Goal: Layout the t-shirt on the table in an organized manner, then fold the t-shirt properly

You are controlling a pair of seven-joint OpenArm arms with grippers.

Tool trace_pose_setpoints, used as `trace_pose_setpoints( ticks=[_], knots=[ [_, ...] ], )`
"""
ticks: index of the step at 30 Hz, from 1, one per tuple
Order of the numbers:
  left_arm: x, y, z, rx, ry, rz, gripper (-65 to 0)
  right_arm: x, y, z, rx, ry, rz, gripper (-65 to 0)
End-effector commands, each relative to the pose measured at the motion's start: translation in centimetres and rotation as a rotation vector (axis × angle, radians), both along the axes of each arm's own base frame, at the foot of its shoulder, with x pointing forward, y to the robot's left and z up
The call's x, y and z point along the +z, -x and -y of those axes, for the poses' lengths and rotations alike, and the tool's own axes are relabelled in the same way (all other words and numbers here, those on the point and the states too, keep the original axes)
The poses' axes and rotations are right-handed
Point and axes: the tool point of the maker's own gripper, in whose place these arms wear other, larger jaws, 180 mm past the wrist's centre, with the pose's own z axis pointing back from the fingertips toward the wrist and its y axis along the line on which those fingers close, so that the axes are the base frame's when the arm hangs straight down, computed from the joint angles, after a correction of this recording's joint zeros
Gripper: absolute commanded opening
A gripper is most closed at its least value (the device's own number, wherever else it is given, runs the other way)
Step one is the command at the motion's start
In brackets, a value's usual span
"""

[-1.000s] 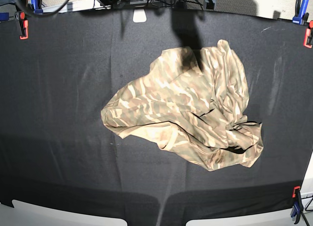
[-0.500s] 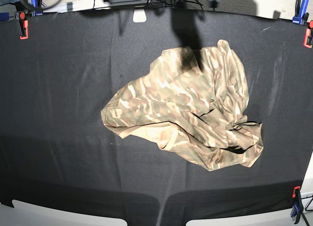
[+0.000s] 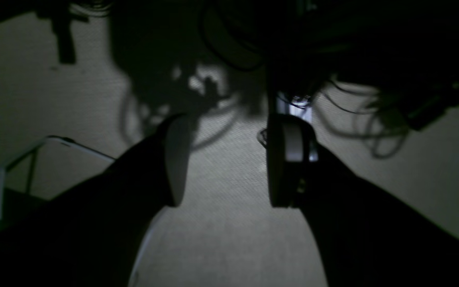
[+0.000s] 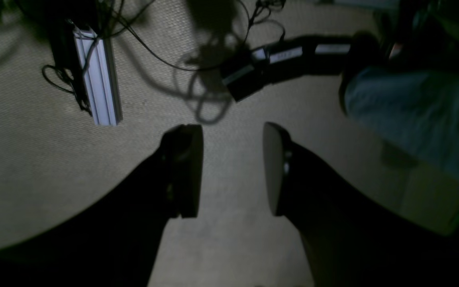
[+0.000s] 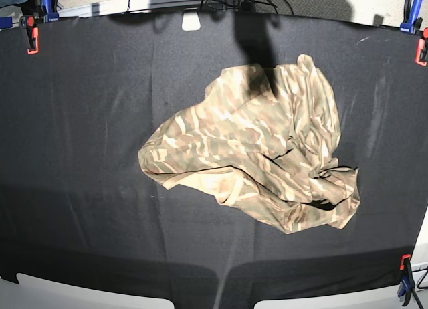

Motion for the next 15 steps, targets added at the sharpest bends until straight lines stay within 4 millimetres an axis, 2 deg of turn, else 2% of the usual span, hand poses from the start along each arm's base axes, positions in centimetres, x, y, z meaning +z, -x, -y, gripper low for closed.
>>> trace_pose_setpoints(
  ticks=[1,5,8,11,15],
  knots=[
    [0.7,0.2,-0.5,-0.012,-0.006,0.017,-36.0,1.1,1.7,1.2,0.003,0.015,-0.024,-40.4],
    [1.9,0.2,-0.6,-0.027,0.002,0.038,-36.0,3.2,2.9,1.9,0.039,-0.001,-0.021,-40.4],
    [2.5,0.2,-0.4,-0.033,0.006,0.049,-36.0,4.7,3.1,1.7,0.066,-0.029,-0.003,-40.4],
    [2.9,0.2,-0.7,-0.029,-0.015,0.057,-36.0,6.2,2.9,1.0,0.083,-0.060,0.022,-40.4],
    [3.5,0.5,-1.0,-0.024,-0.040,0.065,-36.0,7.9,1.5,0.0,0.060,-0.085,0.082,-40.4]
  ],
)
